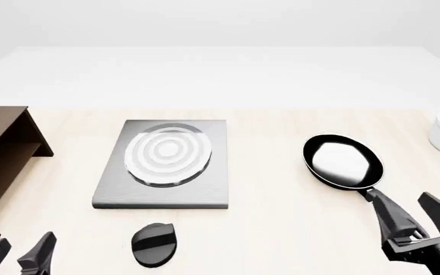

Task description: Turn on the stove and put the frying pan on it.

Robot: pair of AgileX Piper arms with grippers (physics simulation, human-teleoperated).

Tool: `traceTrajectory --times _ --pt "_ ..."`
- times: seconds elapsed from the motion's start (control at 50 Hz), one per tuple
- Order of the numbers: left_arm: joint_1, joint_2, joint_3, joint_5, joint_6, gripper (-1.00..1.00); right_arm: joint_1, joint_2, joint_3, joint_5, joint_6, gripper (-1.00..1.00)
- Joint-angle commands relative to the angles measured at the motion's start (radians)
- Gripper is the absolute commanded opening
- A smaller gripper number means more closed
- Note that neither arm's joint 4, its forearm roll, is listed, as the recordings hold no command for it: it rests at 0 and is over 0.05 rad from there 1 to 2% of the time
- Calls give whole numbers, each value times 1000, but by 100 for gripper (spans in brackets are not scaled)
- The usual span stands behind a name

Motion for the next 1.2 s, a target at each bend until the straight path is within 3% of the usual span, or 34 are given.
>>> traceTrajectory --times 0.02,0.08,0.14,0.16,0.22,0.3,0.46,0.72,0.78,0.92,0.96,0.98,1.0,1.2 --pt "-14 -12 5 2 -38 100 153 131 -158 165 -20 100" --pt "-17 -12 5 4 -47 100 210 186 -226 253 -26 100" --pt "-19 -12 5 5 -53 100 293 217 -296 346 17 100" --pt "-19 -12 5 5 -53 100 293 216 -296 347 17 100" --pt "-22 -12 5 4 -54 100 239 273 -375 444 -66 100" --pt "-23 -12 5 5 -58 100 224 331 -489 586 -119 100" --pt "-24 -12 5 4 -54 100 188 497 -557 720 -161 100" --pt "-25 -12 5 4 -51 100 16 705 -605 822 -323 100" --pt "-25 -12 5 3 -51 100 -72 747 -643 847 -396 100" --pt "-25 -12 5 3 -51 100 -150 799 -700 877 -458 100" --pt "-25 -12 5 3 -52 100 -206 829 -713 873 -510 100" --pt "-25 -12 5 3 -52 100 -206 829 -713 873 -510 100" --pt "-25 -12 5 3 -52 100 -253 852 -705 859 -562 100" --pt "-24 -12 5 1 -48 100 -303 915 -743 859 -603 100"
